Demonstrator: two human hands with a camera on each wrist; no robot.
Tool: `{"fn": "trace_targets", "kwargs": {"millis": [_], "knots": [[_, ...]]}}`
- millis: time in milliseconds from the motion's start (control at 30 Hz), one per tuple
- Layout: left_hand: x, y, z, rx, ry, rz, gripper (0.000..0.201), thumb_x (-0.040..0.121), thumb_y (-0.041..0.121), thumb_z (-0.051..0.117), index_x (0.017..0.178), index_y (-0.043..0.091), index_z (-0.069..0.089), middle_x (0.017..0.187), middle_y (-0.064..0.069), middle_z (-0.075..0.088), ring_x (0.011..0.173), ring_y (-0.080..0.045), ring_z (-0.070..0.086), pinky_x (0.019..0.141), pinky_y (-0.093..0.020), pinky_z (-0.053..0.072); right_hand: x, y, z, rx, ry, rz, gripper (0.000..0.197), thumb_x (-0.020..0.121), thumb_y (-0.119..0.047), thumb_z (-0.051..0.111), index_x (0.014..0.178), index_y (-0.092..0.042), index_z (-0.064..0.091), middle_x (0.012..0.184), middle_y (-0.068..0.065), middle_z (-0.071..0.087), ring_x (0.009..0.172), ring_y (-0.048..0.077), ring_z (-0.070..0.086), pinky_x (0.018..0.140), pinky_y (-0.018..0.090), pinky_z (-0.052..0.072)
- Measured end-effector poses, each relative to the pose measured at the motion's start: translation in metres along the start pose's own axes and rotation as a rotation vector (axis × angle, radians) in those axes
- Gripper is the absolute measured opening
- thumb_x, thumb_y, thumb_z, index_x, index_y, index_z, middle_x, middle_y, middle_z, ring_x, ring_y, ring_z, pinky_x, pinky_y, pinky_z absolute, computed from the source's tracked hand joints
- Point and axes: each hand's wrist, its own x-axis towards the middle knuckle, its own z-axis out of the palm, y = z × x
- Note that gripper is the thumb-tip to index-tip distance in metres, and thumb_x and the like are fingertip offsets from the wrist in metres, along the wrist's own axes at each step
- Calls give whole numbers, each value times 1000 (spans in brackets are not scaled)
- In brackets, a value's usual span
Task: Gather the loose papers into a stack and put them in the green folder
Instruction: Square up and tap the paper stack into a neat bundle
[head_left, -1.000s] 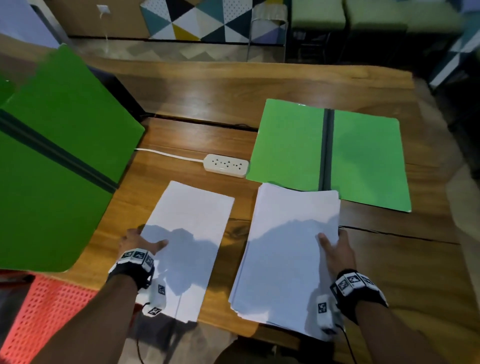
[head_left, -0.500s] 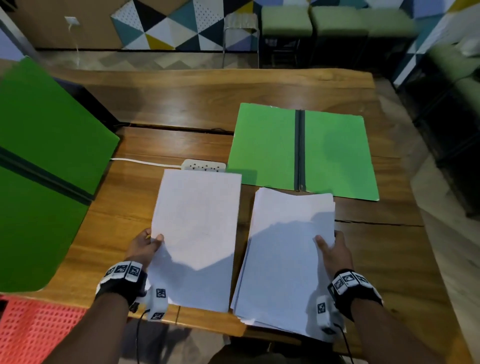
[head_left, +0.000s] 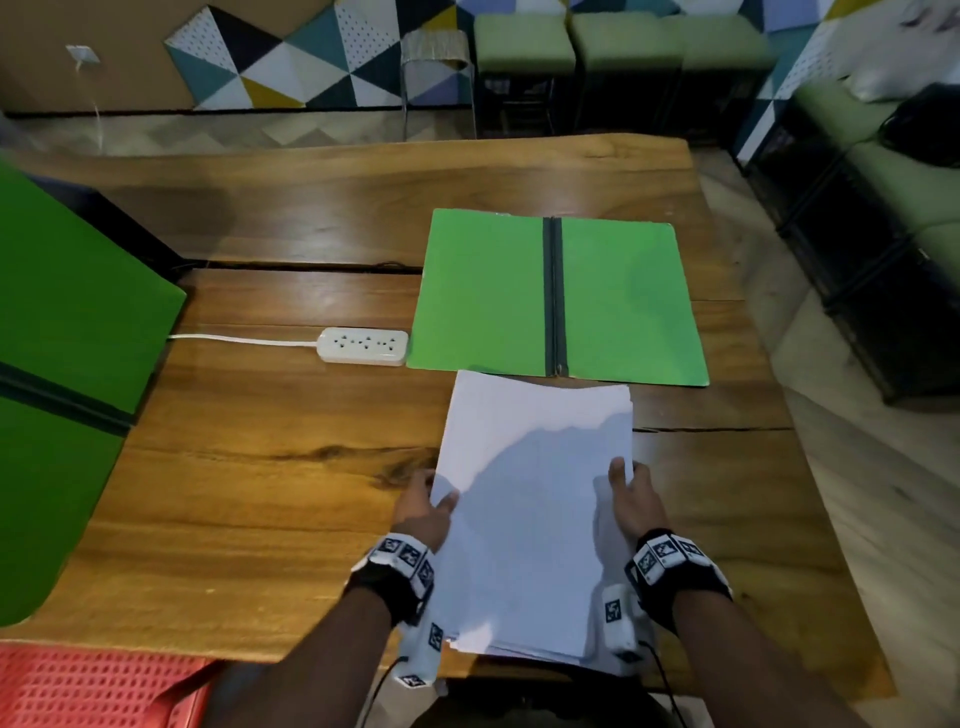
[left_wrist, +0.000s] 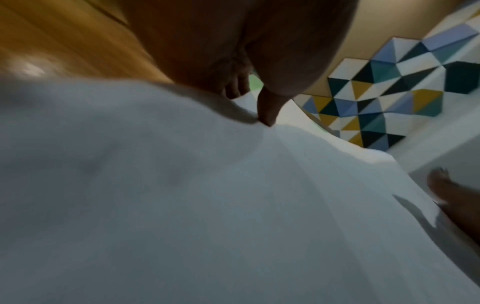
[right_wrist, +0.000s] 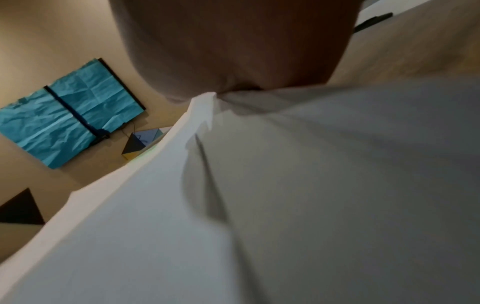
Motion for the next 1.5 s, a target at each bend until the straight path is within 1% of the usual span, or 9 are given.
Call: {"fn": "trace_targets", "kwargs": {"millis": [333,500,600,733,933,1033,1233,1333,1500], "knots": [[-20,9,50,437,153,84,66,83,43,65,136,12,38,137,-13,37,126,-31,34,105,-36,29,-1,-2,-4,186,-123,-73,68,81,-22,74,135,-13,34,129,10,56,106,25,55,93,36,44],[4,13,30,83,64,10,78,56,72,73,104,12,59,107,-7,61,102,-26,59,90,-42,50,-8,-1,-13,412,-171,-166,69,62,-31,81,122,-21,49,116,6,65,106,25,64,94,51,50],[2,26,18,-362,-10,-8,69,62,48,83,115,12,57,109,-4,69,98,-22,66,85,-38,52,-13,-11,-23,469,-197,-232,78,60,-34,85,128,-22,49,122,4,65,113,23,62,97,46,49],[-14,51,12,-445,-169,131,50,67,34,84,110,15,67,111,-2,71,105,-22,67,93,-41,51,-12,-41,-39,408,-131,-345,57,74,-7,79,120,-23,49,111,0,65,104,16,62,95,39,51],[-39,97,7,-438,107,345,38,75,28,79,105,8,66,98,-5,72,93,-21,68,78,-29,56,-24,-88,-39,485,79,-507,45,83,-6,68,116,-26,44,101,-19,64,96,0,63,93,34,51],[-56,117,0,-498,160,457,16,81,17,74,88,26,63,82,15,66,76,8,64,62,-4,48,-40,-108,-43,574,140,-612,42,85,-11,69,106,-35,42,97,-27,59,89,-18,59,80,9,47],[-60,97,-1,-455,154,558,65,59,52,76,113,22,56,106,9,64,104,-12,59,75,-7,47,-49,-93,-46,625,63,-737,54,79,-1,72,109,-34,42,108,-16,56,96,-13,60,77,8,48],[-60,104,-15,-437,157,650,87,52,52,79,126,21,47,118,4,59,109,0,57,81,-10,50,-44,-92,-58,675,77,-800,57,75,-7,75,113,-30,39,107,-14,62,100,-5,63,80,15,53],[-57,156,-50,-349,336,1198,98,65,33,83,138,47,18,127,-7,44,118,-11,51,102,-30,44,-53,-128,-79,542,290,-1091,76,70,-40,72,126,-16,27,133,-28,31,117,-14,44,87,9,48]]}}
